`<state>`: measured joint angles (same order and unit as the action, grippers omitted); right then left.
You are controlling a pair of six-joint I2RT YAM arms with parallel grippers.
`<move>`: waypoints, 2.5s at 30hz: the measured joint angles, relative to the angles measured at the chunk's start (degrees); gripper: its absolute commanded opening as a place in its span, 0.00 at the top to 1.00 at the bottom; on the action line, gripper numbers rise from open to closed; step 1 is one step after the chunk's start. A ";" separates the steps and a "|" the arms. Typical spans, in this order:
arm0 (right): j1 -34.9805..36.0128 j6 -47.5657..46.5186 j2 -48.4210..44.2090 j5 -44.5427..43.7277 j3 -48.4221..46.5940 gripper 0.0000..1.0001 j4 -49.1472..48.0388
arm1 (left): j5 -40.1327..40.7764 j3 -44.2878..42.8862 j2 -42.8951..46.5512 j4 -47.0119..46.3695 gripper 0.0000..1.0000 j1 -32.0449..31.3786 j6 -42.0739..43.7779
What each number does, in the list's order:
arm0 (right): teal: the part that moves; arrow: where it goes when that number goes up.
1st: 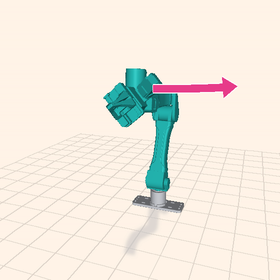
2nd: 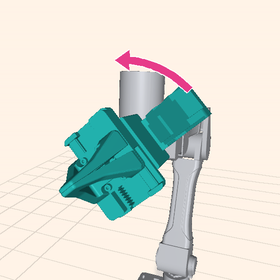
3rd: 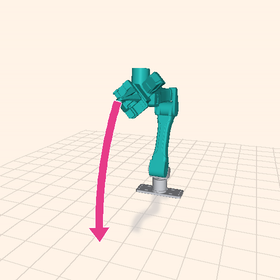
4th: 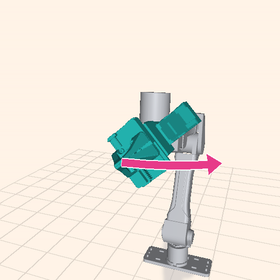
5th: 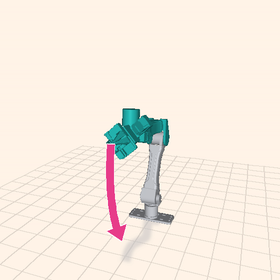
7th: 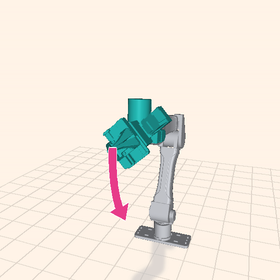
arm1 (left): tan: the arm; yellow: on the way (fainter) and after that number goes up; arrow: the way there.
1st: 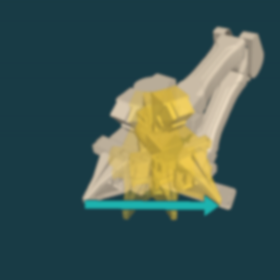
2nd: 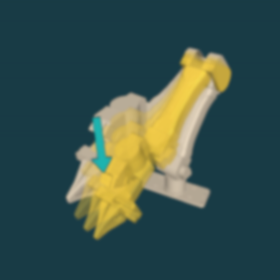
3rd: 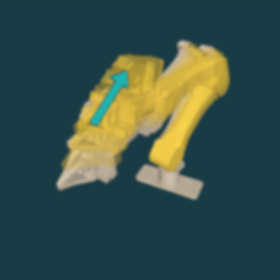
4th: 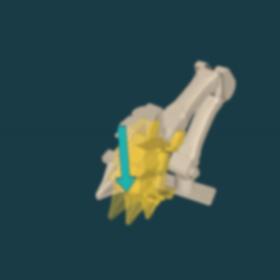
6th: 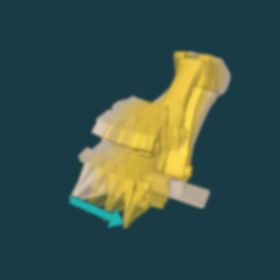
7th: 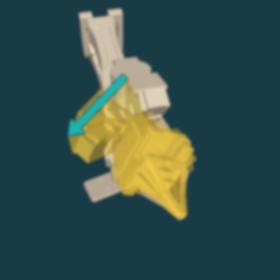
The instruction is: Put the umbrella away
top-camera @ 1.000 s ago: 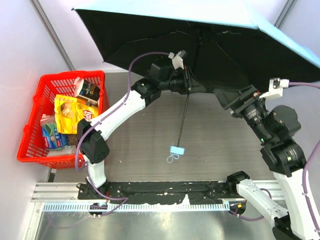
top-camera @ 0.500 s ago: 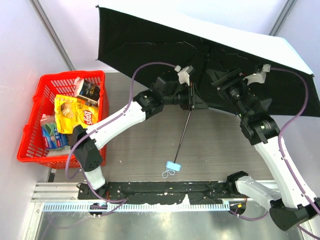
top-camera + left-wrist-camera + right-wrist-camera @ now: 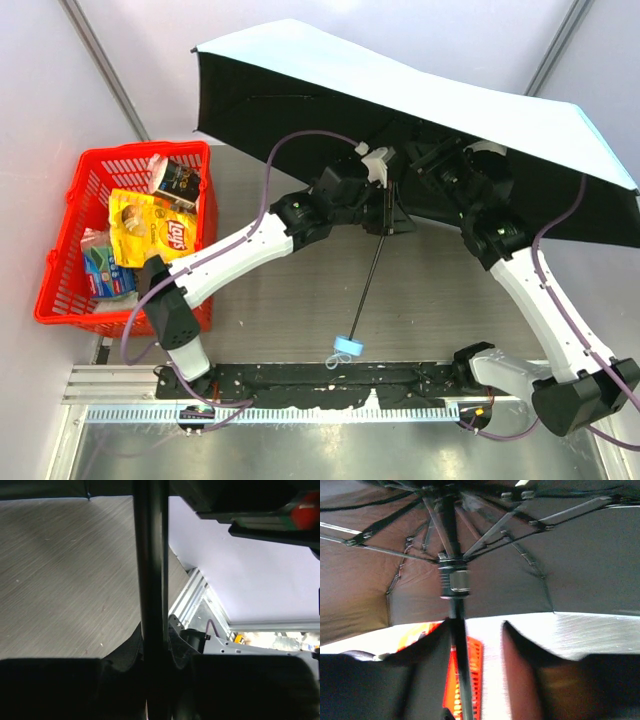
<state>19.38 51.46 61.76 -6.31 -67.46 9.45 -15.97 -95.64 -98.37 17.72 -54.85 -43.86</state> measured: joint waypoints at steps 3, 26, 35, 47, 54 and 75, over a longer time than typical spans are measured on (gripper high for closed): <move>0.04 -0.11 1.55 2.62 0.74 0.99 -3.65 | 1.81 0.00 0.17 1.38 0.99 -0.31 1.07; -2.16 -3.28 0.85 -6.80 -10.19 0.99 11.21 | 29.49 -1.79 8.07 11.32 0.32 -9.92 13.42; -0.70 -4.83 2.05 -16.28 -16.41 0.99 20.57 | 38.99 -9.55 -1.29 17.40 0.84 -14.91 17.42; -0.59 -10.91 1.11 -4.76 -14.01 0.46 15.32 | 26.45 -4.57 0.94 11.91 1.00 -8.79 12.96; -0.02 -5.22 -8.07 5.79 -0.42 0.37 4.87 | 18.12 -1.60 4.50 6.10 1.00 -0.35 7.13; -0.02 19.80 0.20 11.58 8.41 0.18 -29.42 | -7.61 24.02 14.64 -29.33 1.00 8.44 -20.41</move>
<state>19.35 71.26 61.95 5.28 -59.05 -19.97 -23.57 -71.61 -83.72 -11.62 -46.41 -64.27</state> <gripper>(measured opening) 0.815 0.128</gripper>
